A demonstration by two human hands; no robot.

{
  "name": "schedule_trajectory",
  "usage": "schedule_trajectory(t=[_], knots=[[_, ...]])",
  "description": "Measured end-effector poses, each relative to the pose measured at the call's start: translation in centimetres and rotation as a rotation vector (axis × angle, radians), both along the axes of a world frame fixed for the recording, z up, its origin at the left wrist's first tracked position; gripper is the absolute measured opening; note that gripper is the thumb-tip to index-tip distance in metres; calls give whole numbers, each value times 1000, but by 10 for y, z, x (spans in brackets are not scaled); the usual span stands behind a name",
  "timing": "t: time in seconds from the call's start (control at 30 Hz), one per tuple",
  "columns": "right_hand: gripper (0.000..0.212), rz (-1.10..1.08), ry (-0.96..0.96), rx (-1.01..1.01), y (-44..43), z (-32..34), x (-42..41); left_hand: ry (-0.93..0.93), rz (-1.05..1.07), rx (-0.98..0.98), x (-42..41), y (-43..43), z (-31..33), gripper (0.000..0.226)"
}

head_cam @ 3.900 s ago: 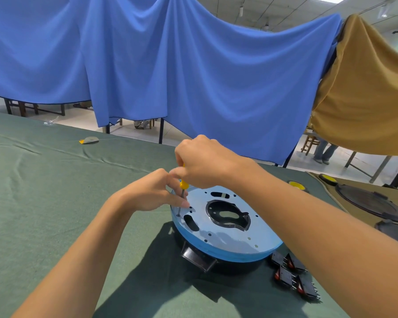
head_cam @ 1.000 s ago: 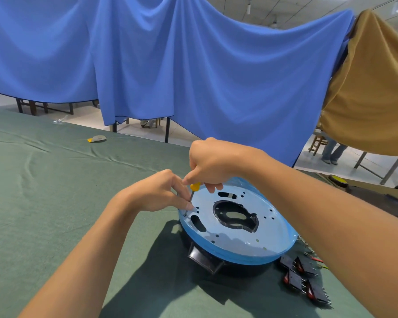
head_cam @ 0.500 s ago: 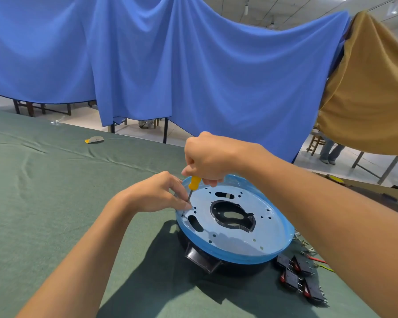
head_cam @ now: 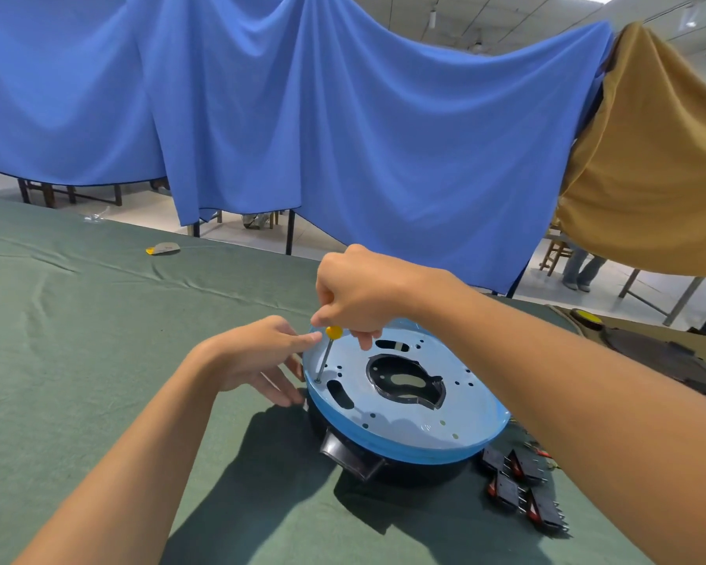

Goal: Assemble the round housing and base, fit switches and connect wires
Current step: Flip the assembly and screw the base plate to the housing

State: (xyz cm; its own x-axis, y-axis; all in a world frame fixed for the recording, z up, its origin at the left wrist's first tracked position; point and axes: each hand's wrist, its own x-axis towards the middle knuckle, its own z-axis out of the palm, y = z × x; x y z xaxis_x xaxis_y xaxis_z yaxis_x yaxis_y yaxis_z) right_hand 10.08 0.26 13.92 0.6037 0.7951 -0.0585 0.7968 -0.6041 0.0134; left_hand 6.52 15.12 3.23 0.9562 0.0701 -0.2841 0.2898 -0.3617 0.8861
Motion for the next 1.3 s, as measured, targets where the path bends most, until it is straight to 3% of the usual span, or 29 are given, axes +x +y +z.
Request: schedule_trajectory(t=[0.1, 0.23, 0.6, 0.93, 1.1, 1.3], knots=[[32, -24, 6, -52, 0, 4, -1, 60, -6, 50, 4, -7, 0, 40], [16, 0, 45, -97, -3, 10, 1, 121, 3, 113, 7, -17, 1, 21], [2, 44, 20, 44, -16, 4, 13, 111, 202, 37, 20, -26, -1, 29], [3, 44, 2, 64, -20, 6, 13, 160, 248, -182, 18, -24, -2, 33], [5, 38, 7, 79, -23, 10, 14, 220, 184, -388, 16, -22, -4, 40], [4, 35, 9, 69, -25, 11, 14, 158, 164, -375, 16, -22, -8, 53]])
